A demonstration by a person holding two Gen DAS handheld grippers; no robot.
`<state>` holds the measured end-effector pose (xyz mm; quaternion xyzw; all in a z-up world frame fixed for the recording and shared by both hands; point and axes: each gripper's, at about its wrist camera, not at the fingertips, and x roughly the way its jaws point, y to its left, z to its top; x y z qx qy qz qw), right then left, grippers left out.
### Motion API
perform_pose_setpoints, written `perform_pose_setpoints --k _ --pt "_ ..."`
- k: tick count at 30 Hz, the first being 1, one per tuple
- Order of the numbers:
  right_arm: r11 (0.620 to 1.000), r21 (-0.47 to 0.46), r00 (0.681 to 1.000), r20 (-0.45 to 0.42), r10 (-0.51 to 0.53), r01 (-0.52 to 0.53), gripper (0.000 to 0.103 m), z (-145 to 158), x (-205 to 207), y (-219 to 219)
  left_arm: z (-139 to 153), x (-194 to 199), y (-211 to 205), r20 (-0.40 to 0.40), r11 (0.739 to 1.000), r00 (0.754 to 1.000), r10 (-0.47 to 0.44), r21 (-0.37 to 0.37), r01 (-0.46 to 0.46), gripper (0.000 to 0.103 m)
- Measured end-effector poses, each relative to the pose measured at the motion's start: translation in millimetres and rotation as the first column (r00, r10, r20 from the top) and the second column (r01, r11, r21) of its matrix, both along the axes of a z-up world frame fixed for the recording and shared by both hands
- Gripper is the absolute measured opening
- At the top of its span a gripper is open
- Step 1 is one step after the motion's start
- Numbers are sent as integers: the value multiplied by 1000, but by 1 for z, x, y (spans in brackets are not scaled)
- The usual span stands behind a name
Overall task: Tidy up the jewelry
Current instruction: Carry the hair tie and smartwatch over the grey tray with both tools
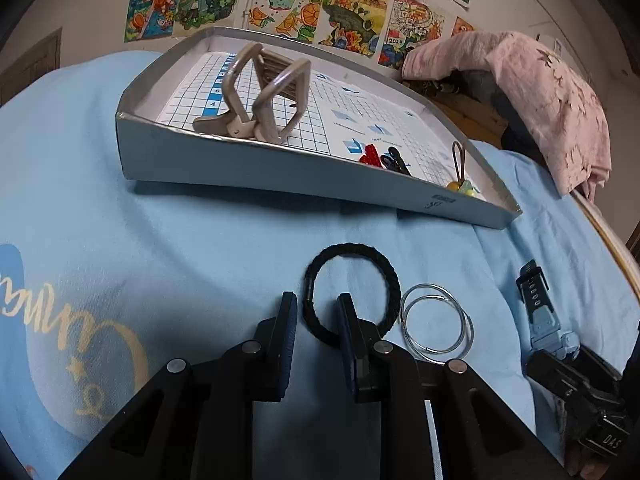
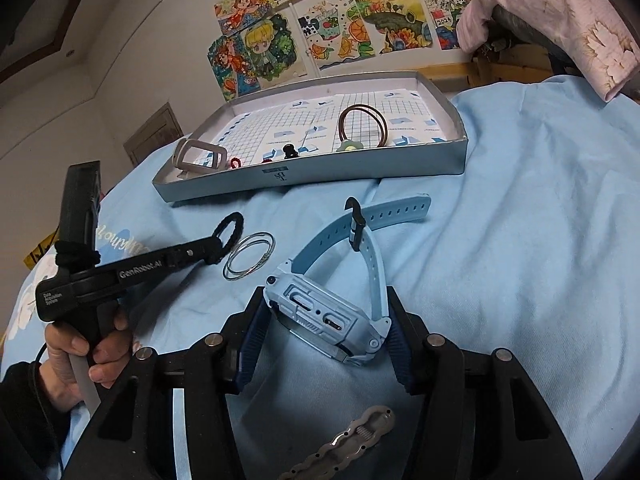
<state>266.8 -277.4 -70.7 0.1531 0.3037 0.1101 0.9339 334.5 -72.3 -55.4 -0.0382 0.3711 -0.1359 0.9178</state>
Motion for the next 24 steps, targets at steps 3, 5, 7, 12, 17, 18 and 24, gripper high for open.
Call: perform_pose_setpoints --k 3,5,7,12,17,18,24 --pt "1000 -2 1000 -2 -2 2 50 -1 0 -1 -1 -3 2 8 1000 1000 10 -3 -10 7" --pt "1000 -6 1000 8 -7 7 48 1 -1 -1 -1 -6 5 13 1000 1000 21 -17 -21 6" --pt "1000 -14 999 28 -14 15 48 3 -5 0 -2 -8 5 17 1000 999 28 -8 -28 6" --pt "999 -27 998 58 -22 24 48 8 -10 0 4 -17 4 54 999 998 43 8 -43 5" --pt "1000 -1 994 108 -25 26 48 13 -18 -7 18 -27 13 89 996 993 84 -29 -81 5" --pt "1000 4 993 113 -25 25 48 14 -18 -8 22 -31 14 104 995 991 90 -40 -87 5" --pt "1000 25 986 165 -10 6 48 27 -5 -16 56 -33 12 170 990 979 114 -96 -99 5"
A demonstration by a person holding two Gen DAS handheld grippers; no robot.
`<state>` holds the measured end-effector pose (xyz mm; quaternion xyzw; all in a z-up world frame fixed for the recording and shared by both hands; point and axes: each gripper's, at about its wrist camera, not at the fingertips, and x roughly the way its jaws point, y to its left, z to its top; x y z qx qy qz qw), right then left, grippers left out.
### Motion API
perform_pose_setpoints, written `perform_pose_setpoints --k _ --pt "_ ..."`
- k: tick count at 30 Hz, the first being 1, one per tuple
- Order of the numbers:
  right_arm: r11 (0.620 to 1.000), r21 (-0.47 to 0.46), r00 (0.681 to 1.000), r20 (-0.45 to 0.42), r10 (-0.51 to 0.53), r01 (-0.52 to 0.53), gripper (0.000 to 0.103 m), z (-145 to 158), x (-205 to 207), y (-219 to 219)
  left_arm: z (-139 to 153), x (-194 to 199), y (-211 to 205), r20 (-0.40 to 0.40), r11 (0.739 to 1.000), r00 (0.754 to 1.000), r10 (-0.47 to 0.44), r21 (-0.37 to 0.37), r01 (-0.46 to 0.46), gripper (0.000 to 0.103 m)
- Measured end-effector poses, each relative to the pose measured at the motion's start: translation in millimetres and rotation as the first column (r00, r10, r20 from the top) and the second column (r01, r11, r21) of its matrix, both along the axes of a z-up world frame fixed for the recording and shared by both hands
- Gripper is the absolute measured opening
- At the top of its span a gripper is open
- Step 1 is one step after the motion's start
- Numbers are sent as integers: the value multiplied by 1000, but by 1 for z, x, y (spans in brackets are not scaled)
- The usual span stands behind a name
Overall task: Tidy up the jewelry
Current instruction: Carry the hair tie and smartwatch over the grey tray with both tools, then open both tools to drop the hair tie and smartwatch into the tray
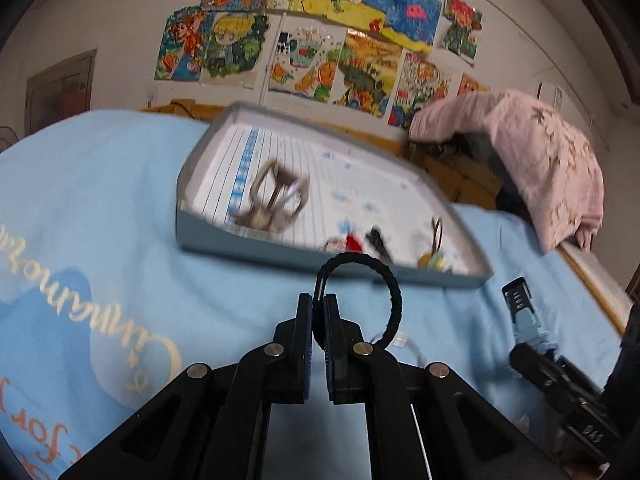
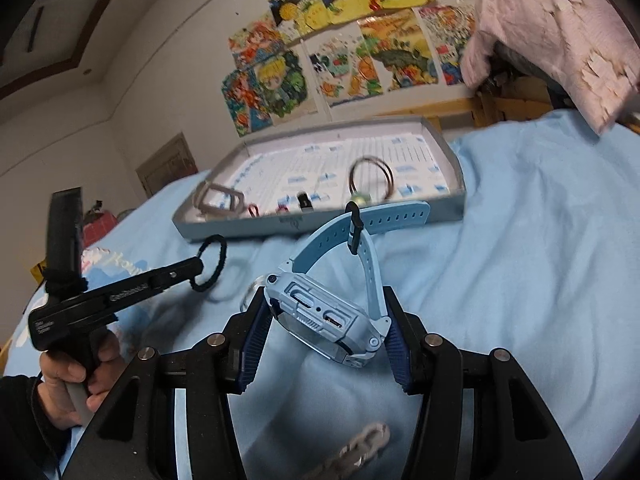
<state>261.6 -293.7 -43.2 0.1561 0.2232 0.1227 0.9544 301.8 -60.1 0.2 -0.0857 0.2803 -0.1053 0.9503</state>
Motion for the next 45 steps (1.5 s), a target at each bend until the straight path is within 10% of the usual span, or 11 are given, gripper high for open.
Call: perform_pose_setpoints --k 13,34,36,40,45 --pt "998 -39 998 50 -40 42 48 33 80 -11 22 75 -32 35 992 996 82 97 -85 5" --pt "997 70 998 39 -40 37 63 -9 138 -31 -9 85 -37 22 995 998 64 78 -66 9" --pt "995 92 996 67 -55 49 66 -10 131 -36 -9 83 -35 27 996 998 56 64 -58 19" --pt "990 119 986 140 -94 77 75 -6 115 -43 -2 70 -37 97 997 994 48 63 -54 76" --pt "985 120 963 228 -147 122 91 4 90 -47 10 52 -38 143 997 989 34 62 -43 82"
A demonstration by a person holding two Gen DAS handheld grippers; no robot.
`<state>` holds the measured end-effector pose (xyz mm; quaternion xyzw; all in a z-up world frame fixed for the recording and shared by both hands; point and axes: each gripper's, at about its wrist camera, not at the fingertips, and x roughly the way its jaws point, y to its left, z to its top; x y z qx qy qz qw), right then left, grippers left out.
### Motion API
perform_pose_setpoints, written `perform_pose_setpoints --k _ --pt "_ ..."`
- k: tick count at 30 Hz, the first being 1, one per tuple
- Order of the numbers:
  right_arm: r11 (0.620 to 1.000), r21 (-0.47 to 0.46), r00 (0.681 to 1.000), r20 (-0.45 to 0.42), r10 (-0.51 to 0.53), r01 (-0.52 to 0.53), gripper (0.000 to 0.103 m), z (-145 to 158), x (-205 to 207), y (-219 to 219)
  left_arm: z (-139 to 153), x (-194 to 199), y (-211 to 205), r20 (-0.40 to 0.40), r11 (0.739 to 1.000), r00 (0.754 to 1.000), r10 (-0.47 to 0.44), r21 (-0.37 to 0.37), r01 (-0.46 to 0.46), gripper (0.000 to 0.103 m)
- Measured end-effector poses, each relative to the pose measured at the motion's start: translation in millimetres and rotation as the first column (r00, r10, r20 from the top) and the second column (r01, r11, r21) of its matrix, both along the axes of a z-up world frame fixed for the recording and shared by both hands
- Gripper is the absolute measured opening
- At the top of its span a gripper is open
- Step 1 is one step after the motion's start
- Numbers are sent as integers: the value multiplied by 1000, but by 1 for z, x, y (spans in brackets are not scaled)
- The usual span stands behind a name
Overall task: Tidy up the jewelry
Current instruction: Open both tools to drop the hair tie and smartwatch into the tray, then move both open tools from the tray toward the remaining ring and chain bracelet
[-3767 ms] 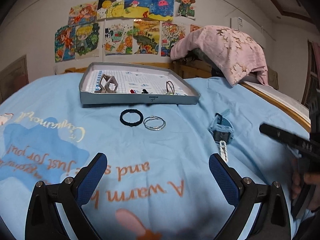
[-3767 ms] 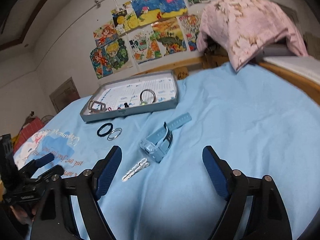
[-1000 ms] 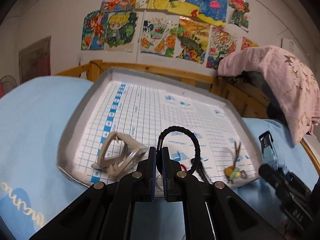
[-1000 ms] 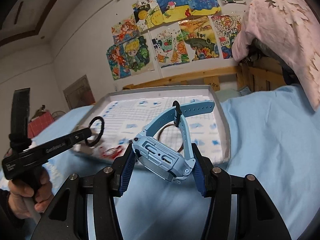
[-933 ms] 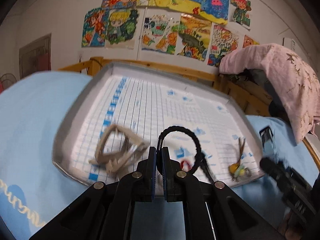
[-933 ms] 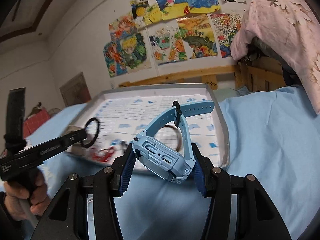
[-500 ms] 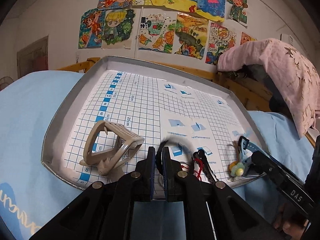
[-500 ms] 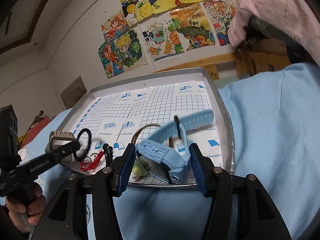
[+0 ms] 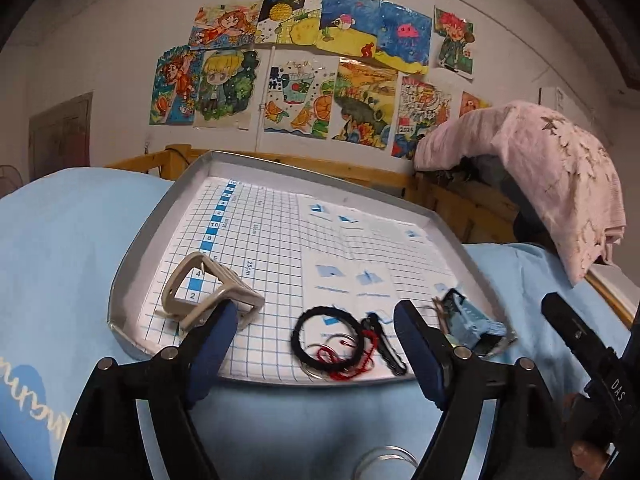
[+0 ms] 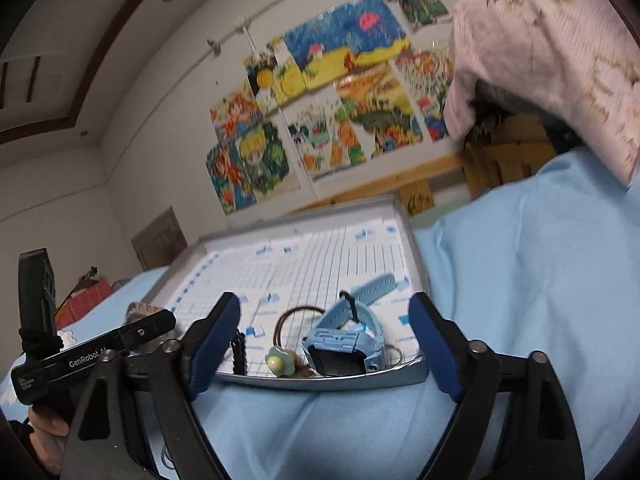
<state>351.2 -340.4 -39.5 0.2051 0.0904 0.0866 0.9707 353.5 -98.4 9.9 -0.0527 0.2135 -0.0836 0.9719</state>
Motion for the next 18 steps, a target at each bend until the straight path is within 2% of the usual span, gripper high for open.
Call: perform_pose_setpoints --k 3,6,11,18 --pt "999 -11 997 55 -52 53 95 10 -22 -2 9 -20 4 25 1000 1000 -5 -23 6 95" --pt "995 -53 991 103 -82 88 101 24 -43 2 20 -46 6 71 1000 997 -3 -23 4 102" --pt "982 -135 979 170 -110 134 101 54 -78 14 41 -95 14 128 1000 992 22 13 -24 103" --pt "975 -183 978 186 -92 127 101 91 -136 27 67 -159 40 168 997 983 68 -55 -60 103"
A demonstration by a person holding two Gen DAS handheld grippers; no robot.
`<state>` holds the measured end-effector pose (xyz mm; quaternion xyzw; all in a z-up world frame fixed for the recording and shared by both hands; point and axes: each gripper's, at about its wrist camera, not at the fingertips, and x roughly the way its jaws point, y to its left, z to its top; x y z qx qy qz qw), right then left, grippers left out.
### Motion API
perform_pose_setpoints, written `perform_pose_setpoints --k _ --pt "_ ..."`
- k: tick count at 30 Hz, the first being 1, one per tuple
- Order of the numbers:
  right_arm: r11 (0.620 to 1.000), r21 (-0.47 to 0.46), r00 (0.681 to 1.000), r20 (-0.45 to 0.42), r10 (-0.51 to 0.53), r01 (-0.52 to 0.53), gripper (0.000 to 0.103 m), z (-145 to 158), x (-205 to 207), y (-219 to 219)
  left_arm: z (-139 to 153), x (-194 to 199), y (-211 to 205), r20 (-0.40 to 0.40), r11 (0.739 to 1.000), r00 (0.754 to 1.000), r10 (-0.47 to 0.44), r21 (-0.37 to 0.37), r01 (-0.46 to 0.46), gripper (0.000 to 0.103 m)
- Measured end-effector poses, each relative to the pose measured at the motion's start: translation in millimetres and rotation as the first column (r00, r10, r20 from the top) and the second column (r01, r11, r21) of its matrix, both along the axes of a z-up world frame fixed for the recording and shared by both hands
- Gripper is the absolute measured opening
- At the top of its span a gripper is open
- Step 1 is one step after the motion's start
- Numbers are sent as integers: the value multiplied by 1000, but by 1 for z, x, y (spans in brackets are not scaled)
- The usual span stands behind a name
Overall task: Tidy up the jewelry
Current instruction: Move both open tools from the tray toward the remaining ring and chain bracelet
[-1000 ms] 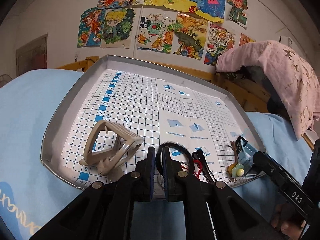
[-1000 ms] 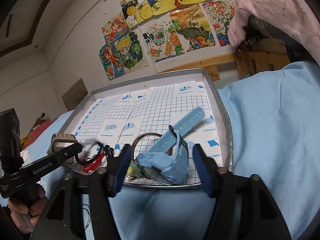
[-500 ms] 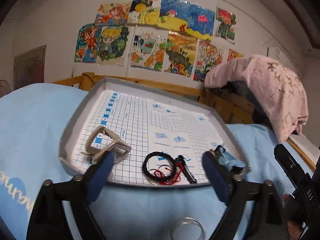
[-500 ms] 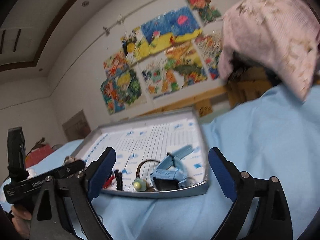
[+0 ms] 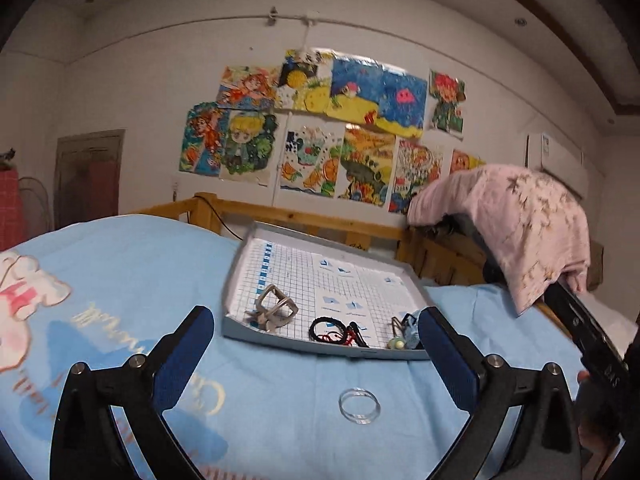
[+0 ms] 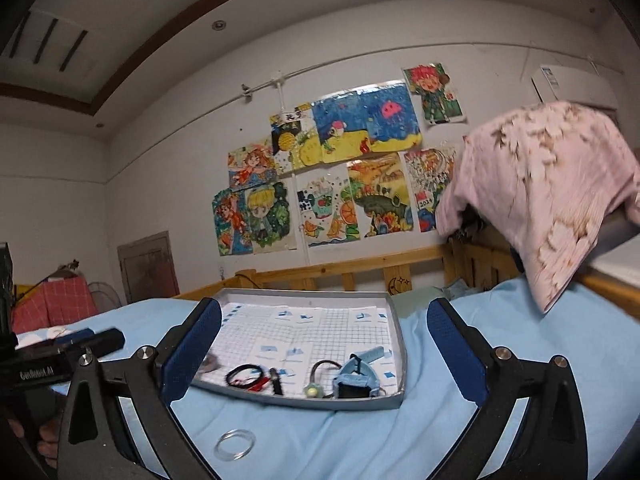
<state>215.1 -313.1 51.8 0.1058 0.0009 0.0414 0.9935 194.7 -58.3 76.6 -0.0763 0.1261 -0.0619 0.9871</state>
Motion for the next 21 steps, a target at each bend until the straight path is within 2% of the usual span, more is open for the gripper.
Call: perform_pose_setpoints --k 3,6,14,21 --pt "1000 6 1000 8 9 -9 101 7 -34 6 -1 -30 12 -9 999 1000 -4 -42 4 103" --pt "1000 5 1000 4 21 -21 101 12 -64 13 -4 -52 21 -14 999 1000 4 -54 -5 103" --pt "999 -33 1000 24 18 -17 101 14 -126 31 -4 -106 40 16 999 999 28 -35 -28 103" --pt "1000 -1 998 -65 15 -15 101 -8 -166 38 -24 -138 51 -2 999 999 37 -18 -37 103"
